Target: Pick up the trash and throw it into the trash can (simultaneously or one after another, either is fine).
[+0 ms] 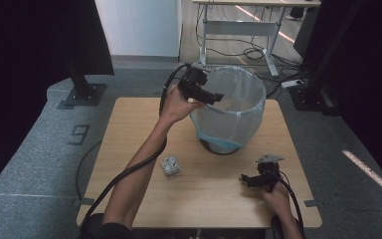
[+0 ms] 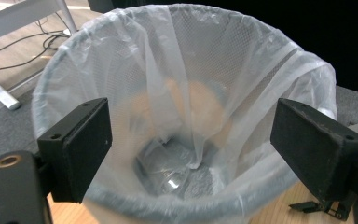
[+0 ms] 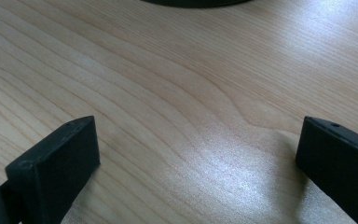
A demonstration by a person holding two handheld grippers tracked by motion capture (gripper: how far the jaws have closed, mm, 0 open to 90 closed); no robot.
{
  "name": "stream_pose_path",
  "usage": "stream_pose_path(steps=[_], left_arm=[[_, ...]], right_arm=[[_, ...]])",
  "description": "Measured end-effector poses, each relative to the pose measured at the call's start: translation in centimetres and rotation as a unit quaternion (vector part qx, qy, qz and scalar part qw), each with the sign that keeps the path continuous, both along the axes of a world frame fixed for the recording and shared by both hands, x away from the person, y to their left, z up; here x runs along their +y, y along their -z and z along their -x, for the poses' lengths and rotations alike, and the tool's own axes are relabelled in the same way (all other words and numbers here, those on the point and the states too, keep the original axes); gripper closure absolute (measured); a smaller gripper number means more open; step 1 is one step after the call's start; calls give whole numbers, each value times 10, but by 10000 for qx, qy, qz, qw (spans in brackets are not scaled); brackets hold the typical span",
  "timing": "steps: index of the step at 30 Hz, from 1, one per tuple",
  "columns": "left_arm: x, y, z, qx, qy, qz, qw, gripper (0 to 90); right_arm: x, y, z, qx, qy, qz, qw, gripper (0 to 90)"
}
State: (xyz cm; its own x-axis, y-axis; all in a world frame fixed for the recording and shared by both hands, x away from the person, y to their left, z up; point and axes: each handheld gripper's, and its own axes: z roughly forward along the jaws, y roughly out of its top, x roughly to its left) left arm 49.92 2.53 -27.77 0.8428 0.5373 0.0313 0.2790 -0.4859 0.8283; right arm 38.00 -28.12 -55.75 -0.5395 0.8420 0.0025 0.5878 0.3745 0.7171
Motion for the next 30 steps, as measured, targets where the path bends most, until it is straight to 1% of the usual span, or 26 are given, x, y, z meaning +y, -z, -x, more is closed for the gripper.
stream_pose_path(steps=[8, 13, 16, 20, 25, 30], left_arm=[[21, 1, 8, -20, 21, 1, 10000, 111], [35, 5, 14, -33, -22, 72, 10000, 83], [44, 9, 17, -8, -19, 118, 9999, 67], [55, 16, 21, -29, 6, 183, 9998, 45], [68, 26, 24, 20, -3, 189, 9998, 30], [81, 37, 27, 43, 22, 248, 9997, 24]], right_arm=[[0, 0, 0, 0, 0, -1, 10000, 0], [0, 0, 0, 0, 1, 0, 10000, 0], [0, 0, 0, 1, 0, 1, 10000, 0], [0, 0, 0, 2, 2, -5, 10000, 0], [0, 0, 0, 2, 3, -3, 10000, 0], [0, 0, 0, 1, 3, 3, 10000, 0]])
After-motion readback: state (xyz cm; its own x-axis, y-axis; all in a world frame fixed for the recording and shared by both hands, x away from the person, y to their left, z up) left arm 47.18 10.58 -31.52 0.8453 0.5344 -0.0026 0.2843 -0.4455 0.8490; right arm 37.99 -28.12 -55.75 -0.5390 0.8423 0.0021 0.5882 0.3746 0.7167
